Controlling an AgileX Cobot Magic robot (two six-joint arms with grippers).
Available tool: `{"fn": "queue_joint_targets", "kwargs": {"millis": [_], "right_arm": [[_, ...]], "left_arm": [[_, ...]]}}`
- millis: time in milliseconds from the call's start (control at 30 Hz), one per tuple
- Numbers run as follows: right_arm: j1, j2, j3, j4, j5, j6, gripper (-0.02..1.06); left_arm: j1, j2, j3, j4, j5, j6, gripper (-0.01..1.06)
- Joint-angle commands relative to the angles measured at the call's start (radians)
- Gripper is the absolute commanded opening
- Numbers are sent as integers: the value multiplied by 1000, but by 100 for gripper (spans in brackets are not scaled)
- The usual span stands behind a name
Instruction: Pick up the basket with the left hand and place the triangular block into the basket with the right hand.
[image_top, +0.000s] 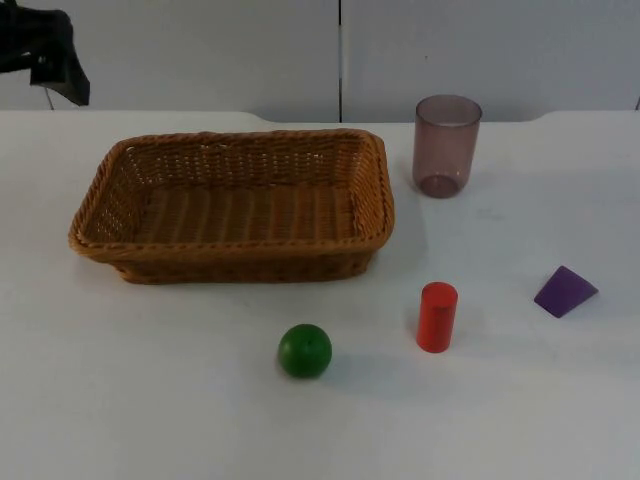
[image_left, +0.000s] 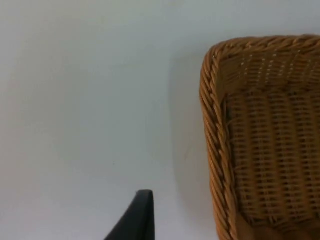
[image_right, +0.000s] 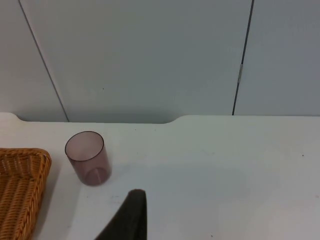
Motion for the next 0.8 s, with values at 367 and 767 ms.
{"fn": "queue_joint_targets", "kwargs": {"millis": [367,767], "right_arm": [[4,-2,-6,-8,3,-5,105],[4,-2,-6,-6,3,-5,105]], "left_arm": [[-6,253,-143,-134,22,139,105],[-6,438,-280,-160,72,138,105]]}}
